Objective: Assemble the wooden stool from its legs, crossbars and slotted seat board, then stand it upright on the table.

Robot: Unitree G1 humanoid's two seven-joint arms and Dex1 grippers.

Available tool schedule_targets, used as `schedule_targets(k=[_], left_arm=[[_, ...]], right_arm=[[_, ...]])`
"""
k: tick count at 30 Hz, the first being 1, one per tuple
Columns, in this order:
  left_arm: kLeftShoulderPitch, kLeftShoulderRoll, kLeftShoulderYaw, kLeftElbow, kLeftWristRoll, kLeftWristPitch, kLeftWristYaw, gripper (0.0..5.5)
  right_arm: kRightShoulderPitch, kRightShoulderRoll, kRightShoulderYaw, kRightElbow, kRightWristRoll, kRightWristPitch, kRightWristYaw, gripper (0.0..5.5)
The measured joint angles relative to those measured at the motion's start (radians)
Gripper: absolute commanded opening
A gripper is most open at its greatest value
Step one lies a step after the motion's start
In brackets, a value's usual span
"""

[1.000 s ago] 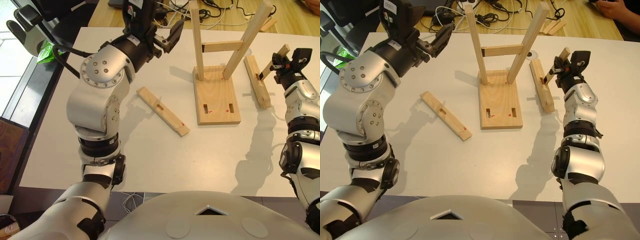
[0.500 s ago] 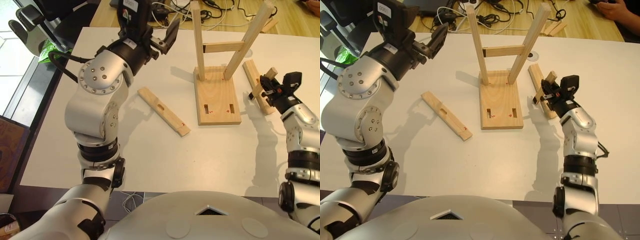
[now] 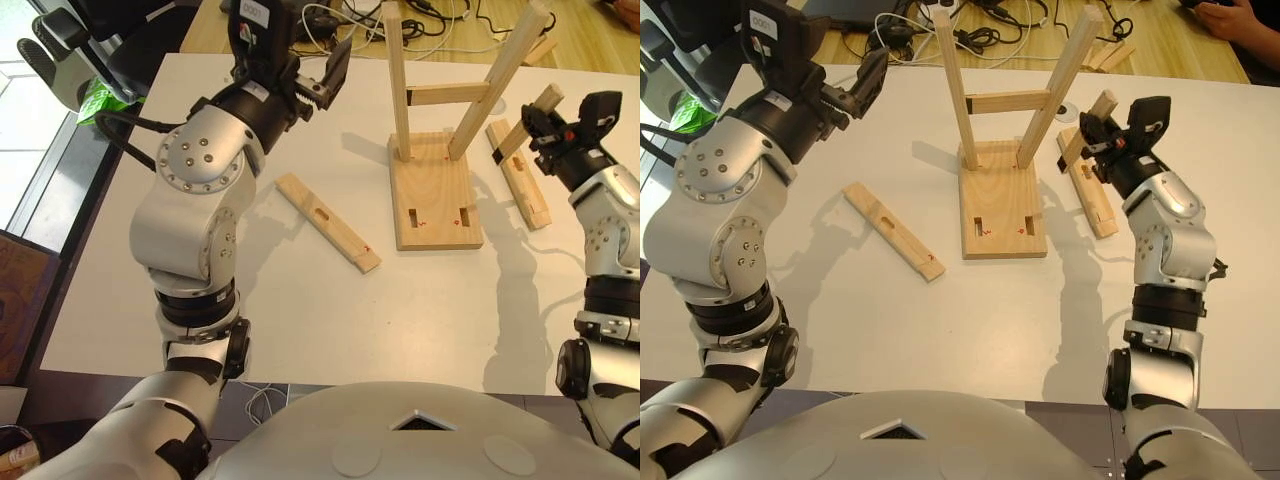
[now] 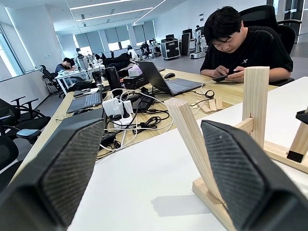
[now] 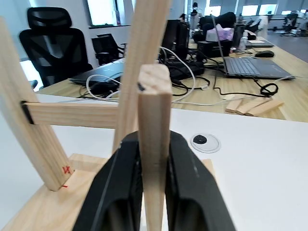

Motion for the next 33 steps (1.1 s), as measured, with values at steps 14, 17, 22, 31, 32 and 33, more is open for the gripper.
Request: schedule_targets(k=[14,17,22,31,32,33], left_arm=[[-0.036,0.013,-0.004,0.035,-0.019,-0.002,-0.049,3.69],[-0.036,0.013,-0.004,0.035,-0.019,-0.002,-0.048,3.69],[-0.036,0.013,-0.005,0.036,-0.019,-0.002,-0.05,3.69],[-0.037,0.015,-0.01,0.043,-0.019,-0.001,-0.054,3.69],[-0.037,0.015,-0.01,0.042,-0.019,-0.001,-0.052,3.69],[-0.037,0.015,-0.01,0.042,-0.019,-0.001,-0.051,3.69]], right_arm=[[-0.185,-0.092,-0.07,0.578,-0.088,-0.31,0.033,0.39],[-0.235,-0.123,-0.079,0.611,-0.089,-0.321,0.051,0.39],[-0.271,-0.188,-0.087,0.721,-0.103,-0.364,0.052,0.39],[-0.214,-0.162,-0.097,0.773,-0.107,-0.391,0.07,0.39],[-0.214,-0.162,-0.098,0.771,-0.107,-0.391,0.072,0.39],[-0.214,-0.162,-0.098,0.767,-0.107,-0.391,0.072,0.39]])
